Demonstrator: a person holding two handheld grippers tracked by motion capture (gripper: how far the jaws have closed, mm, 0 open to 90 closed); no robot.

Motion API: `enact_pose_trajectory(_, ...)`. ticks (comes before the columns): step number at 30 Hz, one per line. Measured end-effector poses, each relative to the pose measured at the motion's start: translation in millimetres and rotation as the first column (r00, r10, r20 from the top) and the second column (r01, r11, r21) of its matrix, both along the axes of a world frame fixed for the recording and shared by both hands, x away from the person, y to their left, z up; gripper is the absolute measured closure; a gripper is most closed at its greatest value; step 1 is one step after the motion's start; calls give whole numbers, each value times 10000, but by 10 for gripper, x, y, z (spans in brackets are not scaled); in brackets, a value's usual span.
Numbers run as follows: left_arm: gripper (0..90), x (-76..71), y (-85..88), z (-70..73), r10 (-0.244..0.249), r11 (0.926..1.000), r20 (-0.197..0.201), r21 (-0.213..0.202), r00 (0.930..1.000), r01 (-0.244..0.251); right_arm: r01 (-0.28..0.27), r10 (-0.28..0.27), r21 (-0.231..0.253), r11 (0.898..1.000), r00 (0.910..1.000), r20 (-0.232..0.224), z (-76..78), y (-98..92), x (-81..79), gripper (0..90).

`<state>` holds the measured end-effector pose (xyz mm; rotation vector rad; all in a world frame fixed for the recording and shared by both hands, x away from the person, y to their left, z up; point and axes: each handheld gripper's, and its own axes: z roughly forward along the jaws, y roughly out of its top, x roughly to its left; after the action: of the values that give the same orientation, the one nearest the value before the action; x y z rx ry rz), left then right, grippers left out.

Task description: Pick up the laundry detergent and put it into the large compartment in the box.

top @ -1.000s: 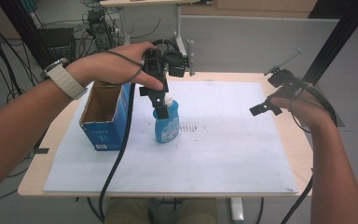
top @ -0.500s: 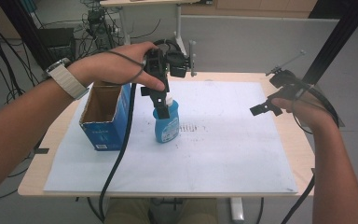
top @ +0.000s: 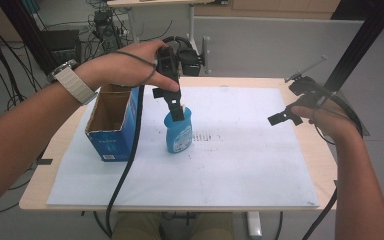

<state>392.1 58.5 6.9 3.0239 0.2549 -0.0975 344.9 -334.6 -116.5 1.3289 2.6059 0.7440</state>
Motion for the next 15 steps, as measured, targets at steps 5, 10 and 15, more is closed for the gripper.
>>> enact_pose_trajectory(5, 85, 56, 15, 10, 784, 9969, 123, -8, 9968, -784, 4, -4, -24, 10000, 10000, 31, -14, -9, -8, 98)
enact_pose_trajectory(10, 85, 114, 11, 6, 1524, 9883, 185, 51, 9882, -1525, -40, 41, -52, 10000, 10000, 85, -19, -11, -9, 97)
enact_pose_trajectory(15, 86, 215, 1, -15, 2254, 9741, 43, 161, 9743, -2254, -63, 64, -49, 10000, 9999, 83, -33, -2, -2, 98)
